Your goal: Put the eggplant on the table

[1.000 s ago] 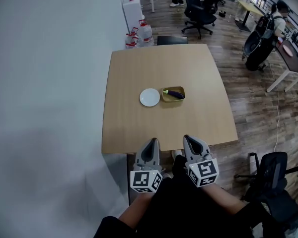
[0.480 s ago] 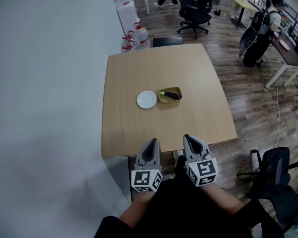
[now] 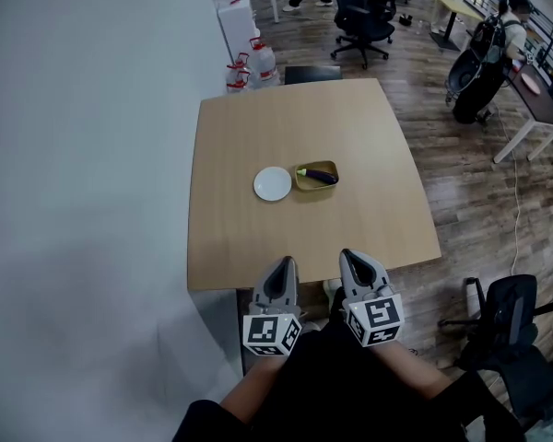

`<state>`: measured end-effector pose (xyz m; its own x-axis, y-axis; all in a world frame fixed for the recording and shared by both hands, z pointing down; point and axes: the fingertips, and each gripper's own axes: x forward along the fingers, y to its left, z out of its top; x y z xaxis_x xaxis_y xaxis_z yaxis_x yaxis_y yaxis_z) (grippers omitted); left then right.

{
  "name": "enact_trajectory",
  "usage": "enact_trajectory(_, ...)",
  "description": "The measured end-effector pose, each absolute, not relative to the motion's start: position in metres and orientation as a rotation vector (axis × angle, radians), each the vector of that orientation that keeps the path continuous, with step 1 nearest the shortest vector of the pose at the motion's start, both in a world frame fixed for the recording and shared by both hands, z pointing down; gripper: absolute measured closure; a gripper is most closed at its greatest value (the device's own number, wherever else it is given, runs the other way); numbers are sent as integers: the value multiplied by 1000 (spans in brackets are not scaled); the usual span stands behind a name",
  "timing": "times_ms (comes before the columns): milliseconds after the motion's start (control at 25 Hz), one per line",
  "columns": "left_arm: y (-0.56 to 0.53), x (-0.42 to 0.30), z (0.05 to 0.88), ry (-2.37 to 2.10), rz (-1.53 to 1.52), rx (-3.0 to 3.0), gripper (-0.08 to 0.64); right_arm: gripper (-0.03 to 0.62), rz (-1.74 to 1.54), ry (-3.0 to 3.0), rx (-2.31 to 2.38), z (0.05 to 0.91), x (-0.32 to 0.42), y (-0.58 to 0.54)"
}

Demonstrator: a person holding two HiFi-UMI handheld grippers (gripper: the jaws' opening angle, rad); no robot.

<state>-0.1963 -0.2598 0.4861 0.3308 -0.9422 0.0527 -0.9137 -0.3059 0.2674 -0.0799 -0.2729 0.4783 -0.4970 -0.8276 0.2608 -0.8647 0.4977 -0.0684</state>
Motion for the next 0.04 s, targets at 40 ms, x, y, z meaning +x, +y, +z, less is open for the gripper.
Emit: enact_trajectory(40, -261, -196, 487, -1673, -166, 2345, 545, 532, 284, -2547, 1455, 478, -80, -274)
